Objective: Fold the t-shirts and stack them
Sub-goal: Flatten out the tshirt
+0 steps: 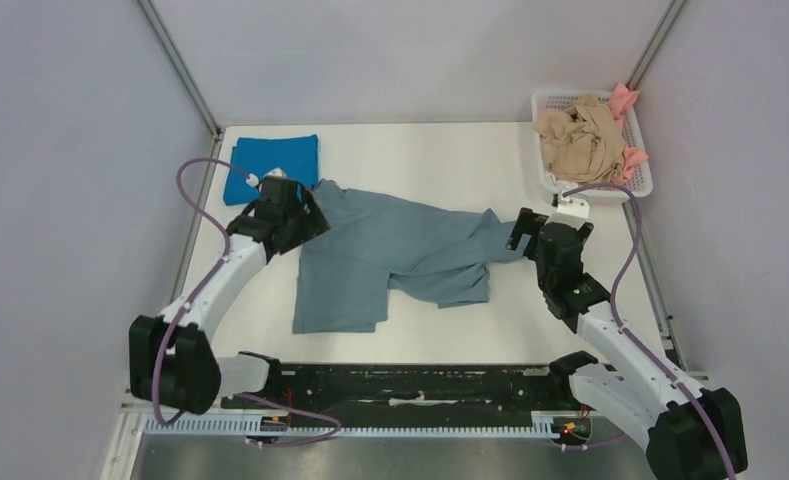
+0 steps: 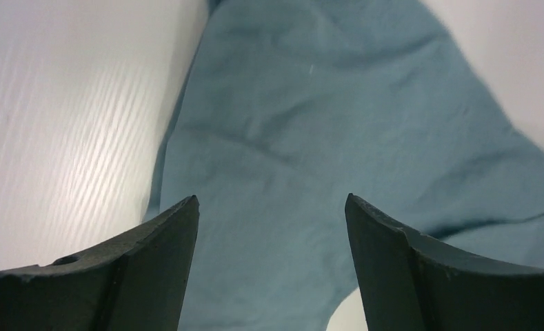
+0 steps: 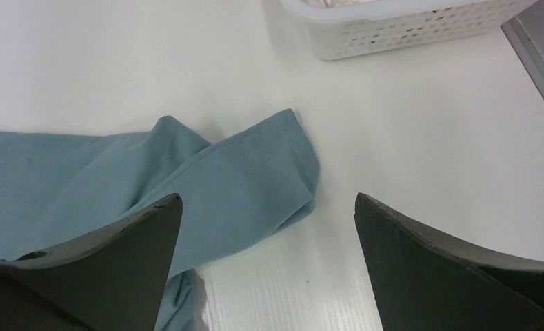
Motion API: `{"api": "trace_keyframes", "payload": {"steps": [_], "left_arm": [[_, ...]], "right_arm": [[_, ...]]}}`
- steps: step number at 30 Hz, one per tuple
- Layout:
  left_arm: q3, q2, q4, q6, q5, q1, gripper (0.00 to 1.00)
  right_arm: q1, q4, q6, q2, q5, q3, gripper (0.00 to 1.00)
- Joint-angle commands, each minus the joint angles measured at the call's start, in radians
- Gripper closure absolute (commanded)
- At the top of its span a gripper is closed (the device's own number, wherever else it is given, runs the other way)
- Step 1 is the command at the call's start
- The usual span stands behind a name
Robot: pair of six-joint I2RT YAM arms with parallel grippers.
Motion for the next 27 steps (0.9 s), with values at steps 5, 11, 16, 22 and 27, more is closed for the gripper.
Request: {"api": "trace_keyframes", "payload": {"steps": [5, 11, 16, 22, 27], "left_arm": [[-0.336, -0.404, -0.313, -0.27, -0.183, -0.128, 0.17], [-0.5, -0.502, -0.167, -0.272, -0.032, -0.128, 0.22], [-0.509, -0.436, -0.129, -0.256, 0.064, -0.127, 0.31], [-0.534, -0.394, -0.168, -0.268, 0.057, -0.128, 0.32], [-0.528, -0.416, -0.166, -0.259, 0.075, -0.128, 0.34]], "right_arm": [[-0.003, 0.058, 0.03, -0.054, 0.017, -0.065, 0.02], [-0.006, 0.066, 0.013, -0.05, 0.029, -0.082, 0.02], [-0.005, 0.065, 0.009, -0.03, 0.024, -0.083, 0.02], [-0.006, 0.059, 0.008, -0.024, 0.03, -0.08, 0.02], [-0.007, 0.06, 0.008, -0.009, 0.033, -0.076, 0.02]]}}
